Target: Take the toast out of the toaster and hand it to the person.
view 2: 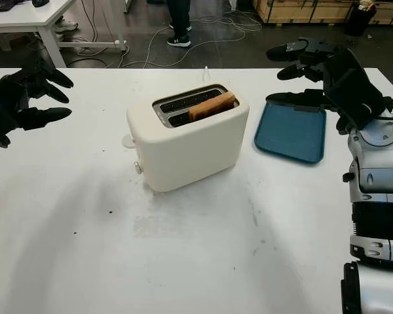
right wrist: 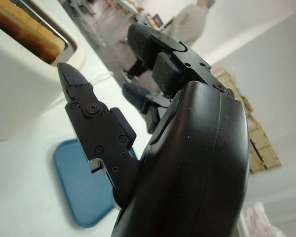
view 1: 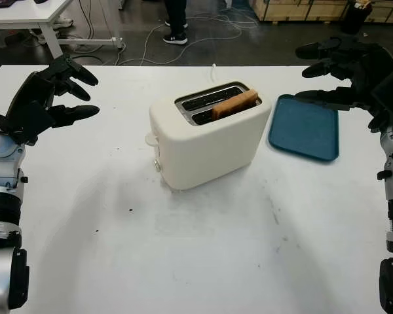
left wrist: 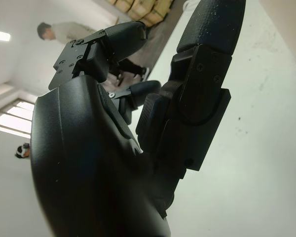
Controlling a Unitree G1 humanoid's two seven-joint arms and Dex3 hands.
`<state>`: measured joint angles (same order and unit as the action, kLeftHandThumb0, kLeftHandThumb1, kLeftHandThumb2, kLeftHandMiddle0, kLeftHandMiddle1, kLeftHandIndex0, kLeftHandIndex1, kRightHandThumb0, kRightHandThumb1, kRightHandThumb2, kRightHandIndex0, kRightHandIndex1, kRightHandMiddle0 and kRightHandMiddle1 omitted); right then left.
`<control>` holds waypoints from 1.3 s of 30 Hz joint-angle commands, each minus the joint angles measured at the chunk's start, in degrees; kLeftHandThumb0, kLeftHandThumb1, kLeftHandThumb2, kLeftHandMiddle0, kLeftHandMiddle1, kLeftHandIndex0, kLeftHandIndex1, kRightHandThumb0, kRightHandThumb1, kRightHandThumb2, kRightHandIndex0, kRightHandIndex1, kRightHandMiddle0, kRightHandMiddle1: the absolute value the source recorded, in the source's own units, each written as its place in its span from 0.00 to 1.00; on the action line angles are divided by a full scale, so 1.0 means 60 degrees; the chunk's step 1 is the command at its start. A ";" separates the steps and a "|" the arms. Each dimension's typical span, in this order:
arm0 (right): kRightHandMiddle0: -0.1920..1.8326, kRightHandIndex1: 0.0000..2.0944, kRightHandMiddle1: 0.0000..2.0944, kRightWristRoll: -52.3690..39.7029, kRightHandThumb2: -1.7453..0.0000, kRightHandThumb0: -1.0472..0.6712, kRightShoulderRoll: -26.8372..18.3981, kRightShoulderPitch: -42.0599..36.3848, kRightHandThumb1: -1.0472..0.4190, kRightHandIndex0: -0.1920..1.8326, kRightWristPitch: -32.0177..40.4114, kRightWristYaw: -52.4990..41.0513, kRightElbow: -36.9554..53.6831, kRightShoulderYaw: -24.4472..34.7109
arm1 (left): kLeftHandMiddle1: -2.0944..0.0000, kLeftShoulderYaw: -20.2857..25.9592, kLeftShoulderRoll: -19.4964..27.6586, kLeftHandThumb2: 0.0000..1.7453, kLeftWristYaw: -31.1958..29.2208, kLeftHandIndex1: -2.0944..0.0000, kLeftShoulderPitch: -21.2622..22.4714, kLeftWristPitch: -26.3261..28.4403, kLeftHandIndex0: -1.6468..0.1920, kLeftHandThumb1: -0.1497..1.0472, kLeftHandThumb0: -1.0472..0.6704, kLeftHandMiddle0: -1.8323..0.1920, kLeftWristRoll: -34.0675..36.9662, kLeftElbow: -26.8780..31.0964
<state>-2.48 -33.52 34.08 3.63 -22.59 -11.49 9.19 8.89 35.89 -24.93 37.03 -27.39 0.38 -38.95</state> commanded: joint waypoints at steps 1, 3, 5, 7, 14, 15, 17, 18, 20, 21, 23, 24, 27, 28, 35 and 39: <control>0.41 0.52 0.20 0.0092 1.00 0.53 -0.0015 0.0269 0.28 0.26 -0.0071 0.0100 0.0120 -0.0058 | 0.29 0.0037 -0.0010 0.01 0.0026 0.33 0.0088 -0.0050 0.78 0.89 0.00 0.78 0.0107 -0.0007; 0.41 0.51 0.20 0.0198 1.00 0.51 -0.0071 0.0493 0.29 0.27 -0.0186 0.0024 0.0160 -0.0164 | 0.29 0.0030 -0.0003 0.01 0.0038 0.33 0.0089 -0.0068 0.79 0.89 0.00 0.79 0.0086 -0.0013; 0.41 0.50 0.19 0.0448 1.00 0.47 -0.0180 0.0831 0.30 0.26 0.0026 -0.0030 0.0398 -0.0403 | 0.29 0.0031 -0.0005 0.01 0.0010 0.33 0.0093 -0.0053 0.79 0.89 0.00 0.79 0.0105 -0.0020; 0.41 0.48 0.19 0.0742 1.00 0.47 -0.0264 0.1176 0.31 0.27 0.0023 -0.0100 0.0496 -0.0670 | 0.29 0.0037 -0.0016 0.01 0.0014 0.33 0.0098 -0.0101 0.79 0.89 0.00 0.79 0.0113 -0.0053; 0.47 0.42 0.20 0.2182 1.00 0.58 -0.0282 0.2786 0.38 0.40 -0.1767 -0.0234 -0.0584 -0.1981 | 0.29 -0.0003 0.0006 0.01 0.0129 0.33 0.0068 0.0039 0.79 0.89 0.00 0.78 -0.0005 0.0044; 0.48 0.42 0.20 0.2272 1.00 0.58 -0.0228 0.3021 0.38 0.41 -0.1979 -0.0301 -0.0849 -0.2132 | 0.29 -0.0001 0.0000 0.01 0.0118 0.33 0.0070 0.0034 0.79 0.89 0.00 0.78 0.0009 0.0038; 0.49 0.40 0.19 0.2560 1.00 0.56 -0.0213 0.3422 0.39 0.43 -0.2515 -0.0330 -0.1365 -0.2443 | 0.29 0.0002 -0.0007 0.01 0.0081 0.33 0.0076 0.0022 0.79 0.89 0.00 0.78 0.0042 0.0039; 0.49 0.38 0.18 0.2685 1.00 0.55 -0.0188 0.3642 0.39 0.44 -0.2844 -0.0346 -0.1714 -0.2583 | 0.29 0.0000 -0.0005 0.01 0.0068 0.33 0.0075 0.0022 0.79 0.89 0.00 0.78 0.0047 0.0048; 0.51 0.33 0.15 0.2914 1.00 0.51 -0.0156 0.3977 0.39 0.46 -0.3238 -0.0355 -0.2243 -0.2801 | 0.29 -0.0003 -0.0002 0.01 0.0065 0.33 0.0071 0.0050 0.79 0.89 0.00 0.79 0.0046 0.0074; 0.51 0.32 0.15 0.3092 1.00 0.49 -0.0174 0.4154 0.39 0.46 -0.3416 -0.0387 -0.2481 -0.2951 | 0.28 -0.0008 0.0004 0.00 0.0071 0.32 0.0069 0.0081 0.79 0.89 0.00 0.79 0.0036 0.0088; 0.51 0.32 0.13 0.3554 0.99 0.44 -0.0263 0.4492 0.37 0.46 -0.3781 -0.0424 -0.2899 -0.3295 | 0.28 -0.0013 0.0008 0.00 0.0094 0.32 0.0070 0.0105 0.79 0.89 0.00 0.79 0.0014 0.0090; 0.51 0.32 0.12 0.3892 0.99 0.42 -0.0308 0.4667 0.36 0.47 -0.3810 -0.0458 -0.3036 -0.3519 | 0.28 -0.0012 0.0004 0.00 0.0089 0.32 0.0075 0.0084 0.79 0.89 0.00 0.79 0.0018 0.0076; 0.52 0.27 0.09 0.4539 0.99 0.39 -0.0340 0.4960 0.33 0.47 -0.3898 -0.0512 -0.3292 -0.3920 | 0.28 -0.0016 -0.0002 0.00 0.0101 0.32 0.0079 0.0073 0.79 0.89 0.00 0.78 0.0009 0.0072; 0.52 0.25 0.07 0.4605 0.99 0.40 -0.0318 0.5011 0.33 0.48 -0.4004 -0.0543 -0.3415 -0.3989 | 0.28 -0.0018 -0.0005 0.00 0.0113 0.32 0.0084 0.0048 0.79 0.89 0.00 0.79 0.0000 0.0054; 0.53 0.25 0.04 0.5241 0.99 0.42 -0.0080 0.5466 0.29 0.52 -0.4588 -0.0514 -0.4360 -0.4593 | 0.28 0.0002 -0.0047 0.01 0.0153 0.32 0.0068 0.0078 0.80 0.89 0.00 0.79 0.0027 0.0081; 0.56 0.54 0.02 0.5544 1.00 0.39 0.0062 0.5593 0.29 0.43 -0.4916 -0.0321 -0.4620 -0.4816 | 0.28 0.0007 -0.0034 0.01 0.0154 0.32 0.0051 0.0078 0.80 0.89 0.00 0.79 0.0028 0.0092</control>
<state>30.12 -33.65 65.99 -24.85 -25.35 -38.55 -19.24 8.85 35.64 -24.40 37.08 -27.22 0.29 -38.84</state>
